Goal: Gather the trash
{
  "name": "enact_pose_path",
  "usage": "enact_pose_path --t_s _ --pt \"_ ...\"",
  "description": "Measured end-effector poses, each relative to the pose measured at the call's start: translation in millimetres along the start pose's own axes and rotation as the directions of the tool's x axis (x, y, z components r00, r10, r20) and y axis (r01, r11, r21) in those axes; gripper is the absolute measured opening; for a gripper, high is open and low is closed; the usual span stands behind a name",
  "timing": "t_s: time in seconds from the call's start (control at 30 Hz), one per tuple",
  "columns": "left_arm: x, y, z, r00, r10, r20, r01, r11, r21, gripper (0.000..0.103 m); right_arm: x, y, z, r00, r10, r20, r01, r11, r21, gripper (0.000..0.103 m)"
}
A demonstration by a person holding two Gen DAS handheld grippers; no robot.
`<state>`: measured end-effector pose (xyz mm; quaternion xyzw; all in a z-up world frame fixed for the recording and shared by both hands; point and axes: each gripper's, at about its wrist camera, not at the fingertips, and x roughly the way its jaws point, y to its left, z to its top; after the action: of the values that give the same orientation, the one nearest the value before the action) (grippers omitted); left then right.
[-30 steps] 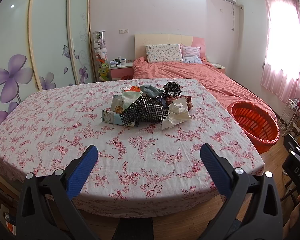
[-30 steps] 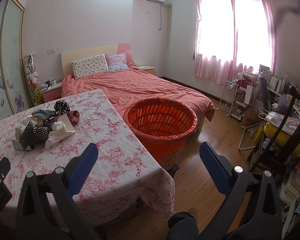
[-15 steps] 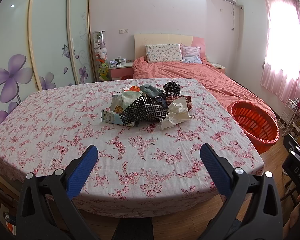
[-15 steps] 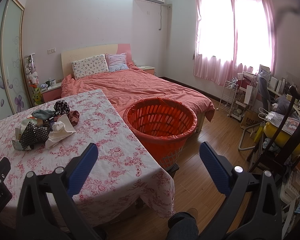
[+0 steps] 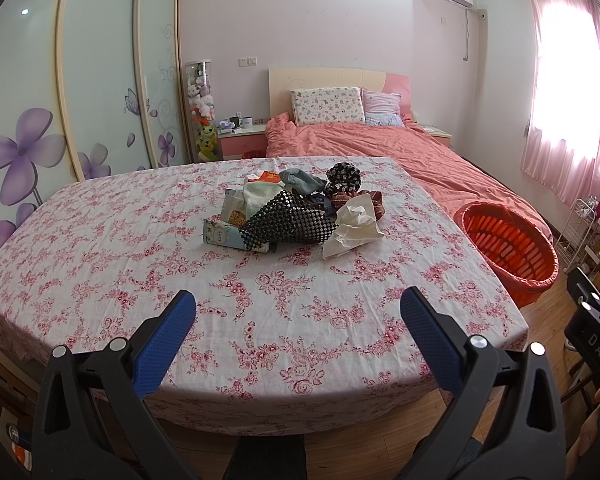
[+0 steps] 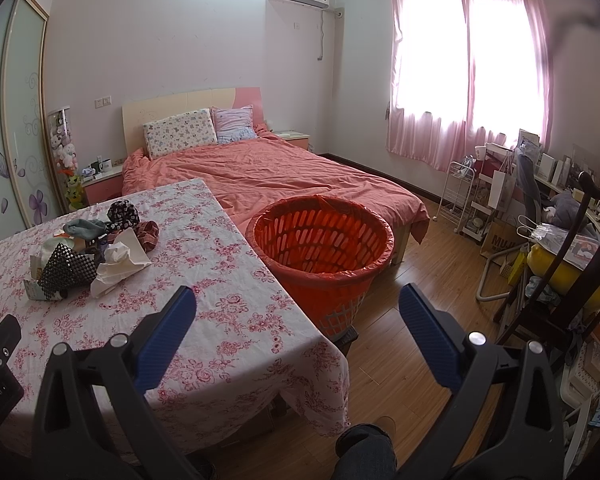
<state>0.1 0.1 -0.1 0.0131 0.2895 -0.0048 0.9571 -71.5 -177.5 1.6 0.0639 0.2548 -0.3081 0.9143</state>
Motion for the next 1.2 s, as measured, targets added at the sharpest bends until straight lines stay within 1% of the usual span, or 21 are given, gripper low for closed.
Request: enact_pose_path --t_s 0.83,1.07,1.2 --pt "6 -6 -6 1.0 0.0 -0.007 0.0 1.0 -0.001 0.101 5 2 0 1.0 -0.001 -0.001 0.001 1.0 -0.001 0.099" --pt "18 -7 -8 1.0 0.008 -0.027 -0.009 1.0 -0.009 0.101 11 5 1 1.0 -0.001 -0.006 0.001 1.0 -0.002 0.099" --pt "33 6 -4 0.999 0.022 -0.046 -0.023 0.999 -0.036 0.101 21 10 2 1.0 0.004 -0.01 -0.004 1.0 -0.018 0.099"
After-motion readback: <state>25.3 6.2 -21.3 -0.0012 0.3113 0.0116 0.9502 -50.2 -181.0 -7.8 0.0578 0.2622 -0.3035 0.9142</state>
